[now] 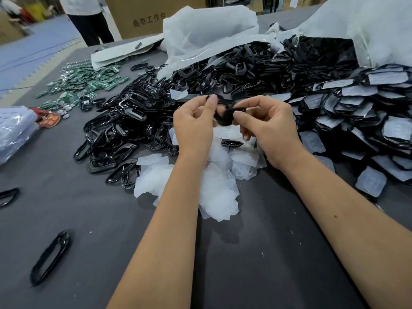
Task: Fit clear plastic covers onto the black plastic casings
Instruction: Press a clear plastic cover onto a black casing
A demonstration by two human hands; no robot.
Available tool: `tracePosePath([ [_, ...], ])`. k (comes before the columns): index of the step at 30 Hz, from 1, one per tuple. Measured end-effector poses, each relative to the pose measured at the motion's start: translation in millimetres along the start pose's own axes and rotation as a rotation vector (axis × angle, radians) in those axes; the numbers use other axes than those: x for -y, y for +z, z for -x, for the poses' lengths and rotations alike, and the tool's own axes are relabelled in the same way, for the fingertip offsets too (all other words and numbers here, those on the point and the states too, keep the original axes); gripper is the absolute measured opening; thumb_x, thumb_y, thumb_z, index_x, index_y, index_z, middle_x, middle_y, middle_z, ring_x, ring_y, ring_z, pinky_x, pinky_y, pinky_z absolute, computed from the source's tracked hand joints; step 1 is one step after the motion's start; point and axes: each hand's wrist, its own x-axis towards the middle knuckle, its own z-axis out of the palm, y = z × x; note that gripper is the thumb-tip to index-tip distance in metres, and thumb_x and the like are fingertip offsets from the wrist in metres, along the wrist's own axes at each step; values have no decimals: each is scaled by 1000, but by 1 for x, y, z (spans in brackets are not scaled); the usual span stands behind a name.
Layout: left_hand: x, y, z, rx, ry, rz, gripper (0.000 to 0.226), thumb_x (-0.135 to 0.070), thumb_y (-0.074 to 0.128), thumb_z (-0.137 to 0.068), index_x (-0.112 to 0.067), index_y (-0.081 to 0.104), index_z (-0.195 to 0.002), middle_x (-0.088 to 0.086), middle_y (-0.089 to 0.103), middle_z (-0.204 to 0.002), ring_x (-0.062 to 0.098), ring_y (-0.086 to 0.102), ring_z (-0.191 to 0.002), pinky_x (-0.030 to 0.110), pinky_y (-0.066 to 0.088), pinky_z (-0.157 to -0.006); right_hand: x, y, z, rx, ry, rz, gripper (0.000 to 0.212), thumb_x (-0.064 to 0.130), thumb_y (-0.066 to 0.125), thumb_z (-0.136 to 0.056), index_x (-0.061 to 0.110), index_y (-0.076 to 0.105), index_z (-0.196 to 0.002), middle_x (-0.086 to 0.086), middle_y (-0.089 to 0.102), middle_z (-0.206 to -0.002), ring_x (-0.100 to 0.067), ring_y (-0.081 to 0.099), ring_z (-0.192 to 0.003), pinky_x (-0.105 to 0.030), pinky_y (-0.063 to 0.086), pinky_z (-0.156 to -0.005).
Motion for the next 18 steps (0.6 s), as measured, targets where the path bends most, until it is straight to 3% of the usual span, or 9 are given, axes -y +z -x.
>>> tracePosePath([
  [3,1,-5,-3,-97,35,-78,22,-20,60,-104,-8,75,-94,1,66,-67,14,54,-61,29,48,-61,0,0,-1,-22,2,-24,15,-2,71,-94,3,78,-106,-11,74,-77,-18,60,-61,-26,52,-55],
  [6,-1,-7,-3,-48,0,-71,24,-23,52,-108,-15,75,-107,0,63,-72,19,67,-55,27,52,-47,-1,0,-1,-25,14,-31,18,-1,66,-97,4,77,-111,-11,73,-79,-22,61,-67,-25,52,-57],
  [9,0,-6,-1,9,22,-188,20,-20,56,-106,-15,75,-110,0,65,-78,19,66,-48,23,44,-40,-2,0,-2,-41,-2,2,14,1,69,-95,1,71,-109,-13,74,-77,-23,62,-63,-28,52,-54],
  [13,4,-3,-2,107,33,-345,25,-6,54,-104,-12,76,-115,1,71,-89,14,68,-64,23,51,-59,-4,-1,-2,-95,-17,50,10,6,74,-91,9,65,-93,-12,76,-75,-22,62,-57,-29,51,-50],
  [18,0,0,-2,230,-73,-143,56,25,39,-88,0,65,-131,8,70,-114,14,69,-100,20,57,-83,-6,-2,-4,-167,-21,99,9,18,79,-86,21,71,-81,-7,76,-78,-22,69,-66,-29,53,-51],
])
